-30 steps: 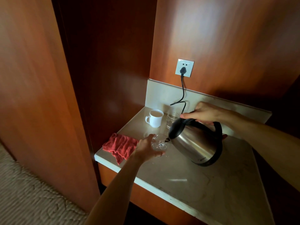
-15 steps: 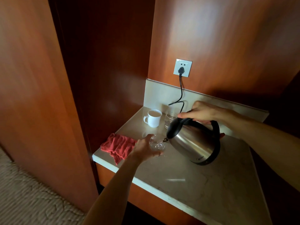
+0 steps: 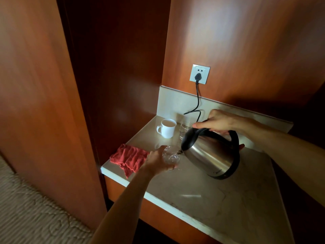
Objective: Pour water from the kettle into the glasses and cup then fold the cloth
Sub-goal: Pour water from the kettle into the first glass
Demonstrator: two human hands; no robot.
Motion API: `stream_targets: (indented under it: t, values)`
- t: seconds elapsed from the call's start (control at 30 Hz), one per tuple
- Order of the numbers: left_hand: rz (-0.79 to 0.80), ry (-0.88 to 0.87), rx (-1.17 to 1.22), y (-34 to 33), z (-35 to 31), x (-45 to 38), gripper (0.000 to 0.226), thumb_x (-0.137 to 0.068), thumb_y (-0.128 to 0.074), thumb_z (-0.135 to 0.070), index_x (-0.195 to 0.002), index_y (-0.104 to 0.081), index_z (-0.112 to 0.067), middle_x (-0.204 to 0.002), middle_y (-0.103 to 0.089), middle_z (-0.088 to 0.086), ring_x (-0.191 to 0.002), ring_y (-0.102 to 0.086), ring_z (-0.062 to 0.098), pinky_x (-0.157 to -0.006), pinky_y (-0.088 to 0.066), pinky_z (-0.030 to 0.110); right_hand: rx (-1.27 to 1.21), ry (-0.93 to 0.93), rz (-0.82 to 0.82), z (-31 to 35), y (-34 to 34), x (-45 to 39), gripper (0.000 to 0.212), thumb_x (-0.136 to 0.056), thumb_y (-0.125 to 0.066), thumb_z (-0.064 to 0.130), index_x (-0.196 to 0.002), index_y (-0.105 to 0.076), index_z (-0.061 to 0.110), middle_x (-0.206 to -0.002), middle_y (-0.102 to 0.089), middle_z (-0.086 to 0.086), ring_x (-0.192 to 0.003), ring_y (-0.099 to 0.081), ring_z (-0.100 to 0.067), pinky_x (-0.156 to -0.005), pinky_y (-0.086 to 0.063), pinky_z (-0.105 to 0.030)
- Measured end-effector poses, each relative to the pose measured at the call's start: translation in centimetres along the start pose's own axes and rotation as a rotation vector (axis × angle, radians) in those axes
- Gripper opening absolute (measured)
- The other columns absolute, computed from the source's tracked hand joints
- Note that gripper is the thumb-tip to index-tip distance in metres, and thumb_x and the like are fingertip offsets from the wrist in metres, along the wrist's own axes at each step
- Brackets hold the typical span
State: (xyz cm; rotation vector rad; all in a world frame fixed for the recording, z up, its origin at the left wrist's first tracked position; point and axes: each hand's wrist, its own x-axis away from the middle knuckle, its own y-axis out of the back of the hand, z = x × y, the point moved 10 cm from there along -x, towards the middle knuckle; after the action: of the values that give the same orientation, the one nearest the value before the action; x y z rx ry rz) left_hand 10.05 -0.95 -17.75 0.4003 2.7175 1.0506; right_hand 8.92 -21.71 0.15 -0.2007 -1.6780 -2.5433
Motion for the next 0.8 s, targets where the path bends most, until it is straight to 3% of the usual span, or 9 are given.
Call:
stream_targets:
  t: [0.23, 0.8]
  values:
    - [0.005, 0.009, 0.001, 0.01, 0.10, 0.10, 0.089, -0.055, -0.084, -0.057, -0.133, -0.045, -0.040, -0.119, -0.067, -0.015, -0.109, -0.062, 0.012, -0.097, -0.048, 0.028, 0.037, -0.003, 0.017, 0.32, -0.04, -0.02, 0.072, -0.073, -0.069, 0.081, -0.062, -0.057, 0.011, -0.053, -0.045, -0.012, -0.047, -0.041, -0.024, -0.047, -0.036, -0.025]
    - [0.000, 0.016, 0.001, 0.25, -0.12, 0.45, 0.087, -0.058, -0.085, -0.055, -0.134, -0.046, -0.038, -0.122, -0.066, -0.012, -0.112, -0.061, 0.014, -0.097, -0.046, 0.026, 0.066, -0.035, 0.014, 0.75, 0.14, 0.27, 0.069, -0.070, -0.069, 0.083, -0.059, -0.049, 0.018, -0.051, -0.042, -0.003, -0.045, -0.037, -0.021, -0.050, -0.033, -0.028]
